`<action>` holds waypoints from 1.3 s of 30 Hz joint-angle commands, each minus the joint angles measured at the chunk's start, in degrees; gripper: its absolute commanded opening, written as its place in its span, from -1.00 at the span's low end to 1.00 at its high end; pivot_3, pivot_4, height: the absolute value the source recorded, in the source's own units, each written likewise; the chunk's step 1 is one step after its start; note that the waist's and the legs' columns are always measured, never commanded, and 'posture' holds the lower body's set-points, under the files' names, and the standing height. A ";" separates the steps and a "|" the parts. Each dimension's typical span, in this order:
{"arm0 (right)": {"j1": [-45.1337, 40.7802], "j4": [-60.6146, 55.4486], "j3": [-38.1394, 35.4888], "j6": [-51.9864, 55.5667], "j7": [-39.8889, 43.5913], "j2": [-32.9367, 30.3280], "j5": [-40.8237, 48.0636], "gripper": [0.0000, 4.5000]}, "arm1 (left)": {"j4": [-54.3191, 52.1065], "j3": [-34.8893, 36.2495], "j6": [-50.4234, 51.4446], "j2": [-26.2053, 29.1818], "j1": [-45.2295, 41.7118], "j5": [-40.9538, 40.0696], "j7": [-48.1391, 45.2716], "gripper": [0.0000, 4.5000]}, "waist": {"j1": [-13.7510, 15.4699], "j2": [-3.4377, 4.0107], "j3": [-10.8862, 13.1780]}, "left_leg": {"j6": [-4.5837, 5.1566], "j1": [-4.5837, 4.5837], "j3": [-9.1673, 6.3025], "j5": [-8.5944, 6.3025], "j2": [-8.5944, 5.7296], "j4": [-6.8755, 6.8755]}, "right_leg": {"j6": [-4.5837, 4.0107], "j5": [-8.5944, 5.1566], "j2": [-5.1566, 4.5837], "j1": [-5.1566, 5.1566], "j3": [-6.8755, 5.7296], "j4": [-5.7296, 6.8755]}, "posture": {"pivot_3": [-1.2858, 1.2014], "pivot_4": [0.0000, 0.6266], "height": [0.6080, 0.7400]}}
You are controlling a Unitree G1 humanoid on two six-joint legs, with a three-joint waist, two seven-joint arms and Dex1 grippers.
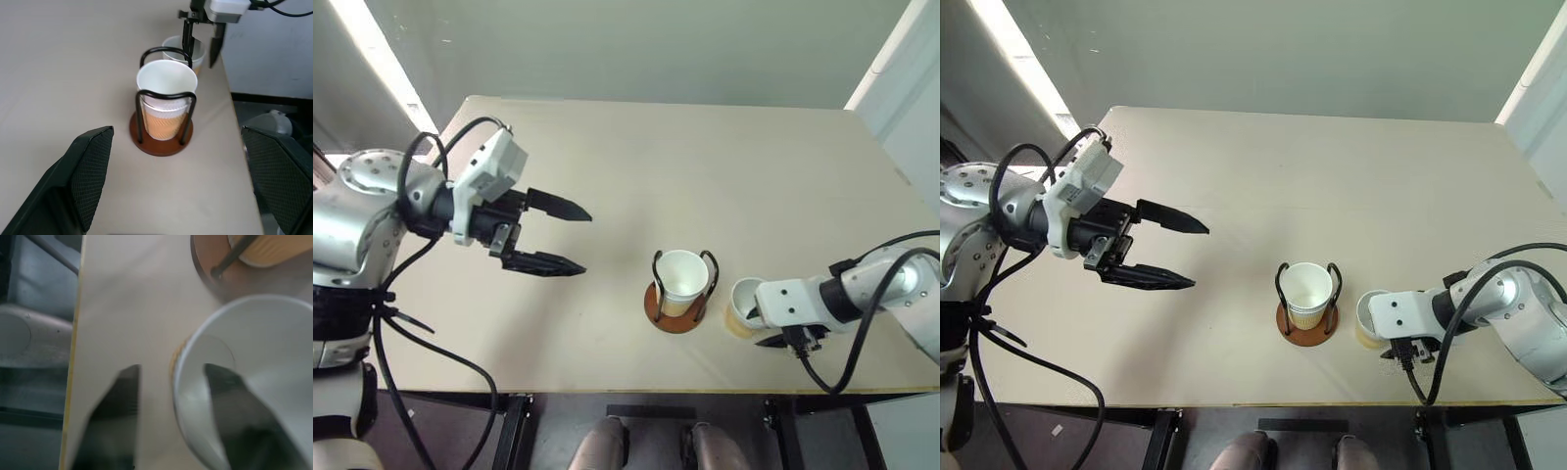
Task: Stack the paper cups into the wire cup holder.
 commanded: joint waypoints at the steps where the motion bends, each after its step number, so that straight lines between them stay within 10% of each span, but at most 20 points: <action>1: -0.81 -1.08 -5.92 0.05 2.68 -1.98 2.91 -0.78 | 1.95 3.32 -3.58 1.57 0.84 0.58 -3.00 1.00 | 0.01 0.01 0.01 | 0.00 0.00 0.00 0.00 0.00 -0.01 | -0.01 0.00 0.00 0.00 0.00 0.00 | 0.03 -0.52 1.00; 9: -8.60 2.13 -16.77 3.35 11.39 -9.11 12.00 -0.97 | 5.80 2.81 -7.37 3.18 0.71 -1.12 -4.82 1.00 | 0.00 0.00 0.00 | -0.06 -0.01 -0.01 -0.03 -0.03 -0.07 | -0.03 -0.02 -0.01 -0.01 0.02 -0.03 | 0.03 -0.52 1.00; 21: -43.07 8.98 -0.13 2.30 17.58 4.16 7.46 -0.97 | 8.37 -2.14 -11.62 3.88 -2.93 -2.45 -4.82 1.00 | -0.82 0.01 0.01 | -0.07 0.00 -0.07 -0.04 -0.01 -0.12 | -0.10 -0.06 0.03 -0.11 -0.02 0.01 | 0.03 -0.52 1.00; 39: -42.78 5.24 6.91 -0.13 17.58 10.01 6.08 -0.97 | 10.27 -5.48 -14.29 3.53 -5.25 -1.64 -4.82 1.00 | -0.81 0.01 0.01 | -0.06 -0.20 -0.16 -0.04 -0.02 -0.14 | -0.19 -0.11 0.03 -0.21 -0.08 -0.04 | 0.03 -0.52 1.00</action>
